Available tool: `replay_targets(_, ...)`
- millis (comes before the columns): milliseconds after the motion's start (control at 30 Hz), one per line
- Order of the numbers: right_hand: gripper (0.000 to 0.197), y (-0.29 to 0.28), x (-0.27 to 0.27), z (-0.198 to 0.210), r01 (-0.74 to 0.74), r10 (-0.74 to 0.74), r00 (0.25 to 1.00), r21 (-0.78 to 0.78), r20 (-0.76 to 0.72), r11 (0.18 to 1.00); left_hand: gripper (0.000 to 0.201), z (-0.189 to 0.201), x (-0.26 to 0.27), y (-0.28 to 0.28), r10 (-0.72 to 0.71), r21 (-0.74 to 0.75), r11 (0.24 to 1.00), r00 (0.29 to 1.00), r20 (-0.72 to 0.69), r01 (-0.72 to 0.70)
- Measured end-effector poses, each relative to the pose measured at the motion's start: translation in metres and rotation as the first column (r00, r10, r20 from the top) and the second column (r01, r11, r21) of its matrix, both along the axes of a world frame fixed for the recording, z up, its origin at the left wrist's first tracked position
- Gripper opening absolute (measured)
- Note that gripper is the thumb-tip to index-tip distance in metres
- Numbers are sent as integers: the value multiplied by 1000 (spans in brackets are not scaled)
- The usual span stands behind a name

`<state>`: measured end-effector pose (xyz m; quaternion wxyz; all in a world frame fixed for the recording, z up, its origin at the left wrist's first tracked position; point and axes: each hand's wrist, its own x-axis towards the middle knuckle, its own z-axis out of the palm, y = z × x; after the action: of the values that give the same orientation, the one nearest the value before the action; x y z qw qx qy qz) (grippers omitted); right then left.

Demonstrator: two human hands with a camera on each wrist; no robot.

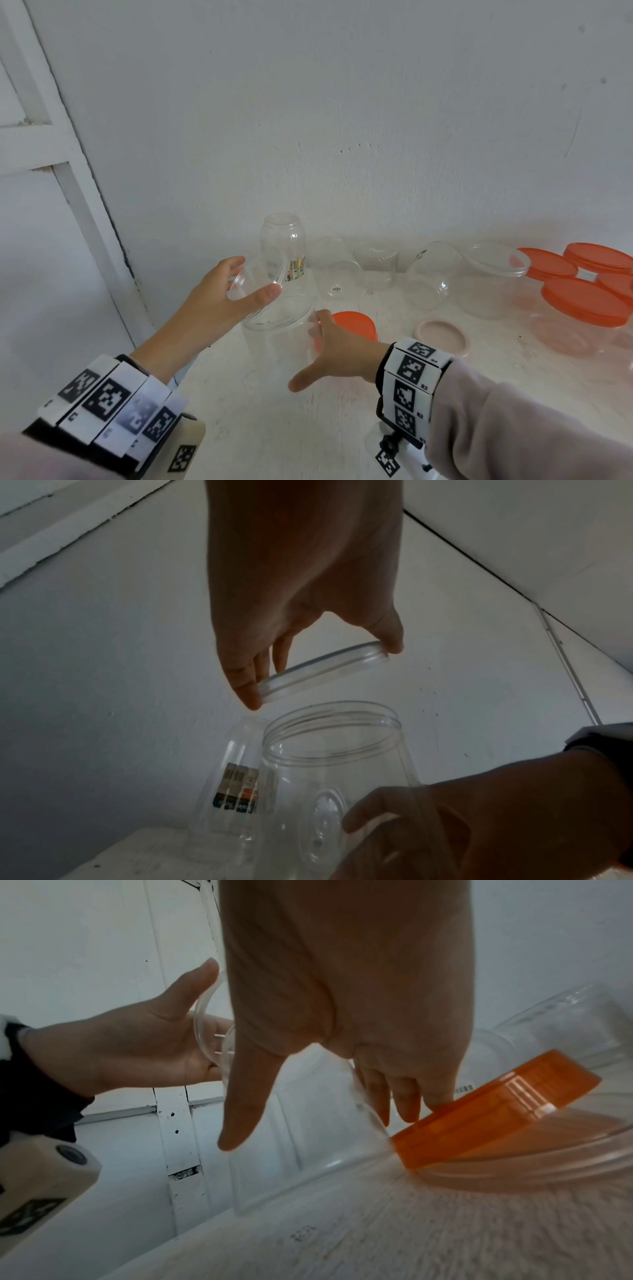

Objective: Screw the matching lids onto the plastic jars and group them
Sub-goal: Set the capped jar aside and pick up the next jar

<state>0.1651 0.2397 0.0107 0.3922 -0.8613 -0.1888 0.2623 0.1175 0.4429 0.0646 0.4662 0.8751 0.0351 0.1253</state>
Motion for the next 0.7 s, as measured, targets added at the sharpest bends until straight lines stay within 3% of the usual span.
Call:
replay_targets(67, 117, 1, 1, 0, 4, -2, 1000, 86, -25, 996, 118, -1, 1, 1, -13, 35, 999, 1000, -14, 13)
replay_targets(167, 110, 2, 2, 2, 14, -8, 999, 184, -33, 983, 101, -1, 1, -1, -52, 89, 994, 998, -35, 55)
replay_targets(300, 103, 3, 4, 3, 4, -4, 1000, 203, -2, 979, 112, 0, 1, -4, -79, 166, 981, 991, -109, 97)
replay_targets(433, 93, 5, 4, 6, 18, -21, 1000, 212, 15, 977, 73, 2, 2, -15, -151, 238, 954, 979, -140, 182)
replay_targets(533, 67, 4, 3, 8, -2, -3, 1000, 193, 29, 981, 67, 2, 4, -25, -161, 299, 933, 976, -148, 200)
replay_targets(700, 100, 4, 3, 9, 10, -16, 999, 187, 34, 982, 95, -3, 9, -28, -174, 328, 918, 970, -170, 222)
